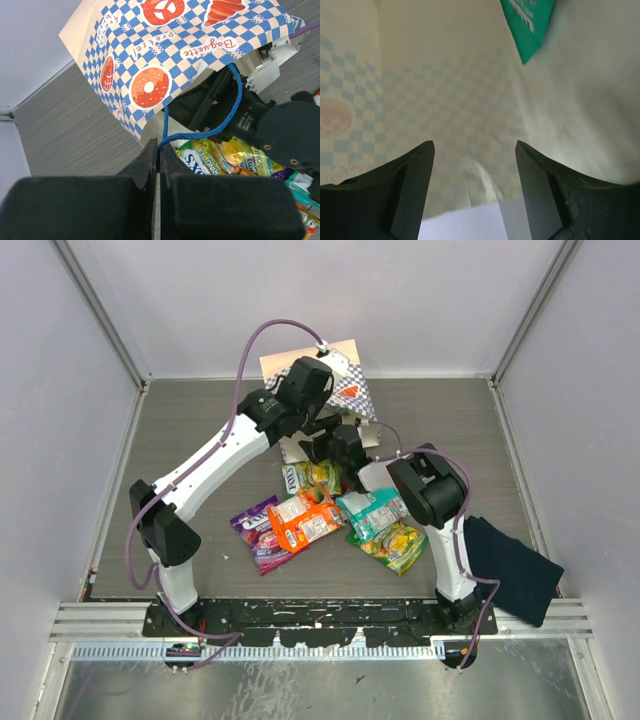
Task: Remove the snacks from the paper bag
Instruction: Take out the snack from the paper bag.
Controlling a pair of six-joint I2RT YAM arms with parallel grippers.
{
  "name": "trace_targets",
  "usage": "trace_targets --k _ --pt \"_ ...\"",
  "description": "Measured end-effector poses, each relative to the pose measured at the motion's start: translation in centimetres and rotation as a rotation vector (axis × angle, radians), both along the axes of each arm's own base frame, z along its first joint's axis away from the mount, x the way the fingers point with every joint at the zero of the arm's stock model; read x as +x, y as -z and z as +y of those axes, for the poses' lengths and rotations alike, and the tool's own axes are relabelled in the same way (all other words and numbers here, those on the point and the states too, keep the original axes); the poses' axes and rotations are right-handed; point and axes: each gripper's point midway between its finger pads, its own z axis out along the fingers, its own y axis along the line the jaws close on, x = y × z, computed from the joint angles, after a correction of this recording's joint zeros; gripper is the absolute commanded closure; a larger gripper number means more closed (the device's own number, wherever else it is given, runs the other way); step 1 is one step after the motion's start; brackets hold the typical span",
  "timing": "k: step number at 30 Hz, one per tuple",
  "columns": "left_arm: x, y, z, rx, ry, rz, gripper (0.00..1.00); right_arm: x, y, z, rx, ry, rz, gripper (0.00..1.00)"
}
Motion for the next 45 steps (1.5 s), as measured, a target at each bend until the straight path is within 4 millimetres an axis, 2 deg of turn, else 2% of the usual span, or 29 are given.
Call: trace_targets --k 6,10,15,21,25,27,32,34,38,39,41,45 --pt "0.0 0.0 -0.1 -0.001 0.003 0.002 1.00 3.5 -0.2 0.3 -0.004 0.126 0.032 0.29" --pt "0.0 0.0 -0.1 -0.002 0.003 0.002 1.00 5.8 1.0 -0.2 -0.079 0.224 0.080 0.22" --pt "-0.1 0.1 -0.2 -0.003 0.007 0.003 1.00 8.5 2.0 -0.4 -0.207 0.293 0.116 0.23" --pt "-0.1 0.1 -0.3 -0.002 0.011 0.004 1.00 9.7 3.9 -1.4 -0.335 0.350 0.152 0.26" --pt "-0.2 0.1 -0.4 -0.002 0.013 0.003 1.00 9.9 4.5 -1.9 -0.381 0.367 0.171 0.33" --pt "-0.2 0.1 -0.4 -0.002 0.014 0.004 1.00 10.2 4.7 -1.8 -0.389 0.373 0.170 0.37" --pt "-0.3 0.3 -0.7 0.000 0.021 0.009 1.00 11.6 4.9 -0.8 -0.366 0.373 0.146 0.37" --pt "-0.4 0.5 -0.9 0.003 0.025 0.012 1.00 12.2 4.9 -0.1 -0.351 0.368 0.132 0.46" --pt "-0.6 1.1 -1.2 0.018 0.034 0.024 1.00 12.7 5.8 1.0 -0.345 0.339 0.117 0.93" --pt "-0.6 1.1 -1.2 0.020 0.036 0.027 1.00 12.7 6.2 1.1 -0.346 0.333 0.116 0.98" --pt "-0.7 1.2 -1.2 0.025 0.038 0.029 1.00 13.0 6.7 1.5 -0.332 0.323 0.104 0.99" --pt "-0.6 1.2 -1.1 0.031 0.038 0.026 1.00 13.0 6.2 2.3 -0.319 0.284 0.075 0.99"
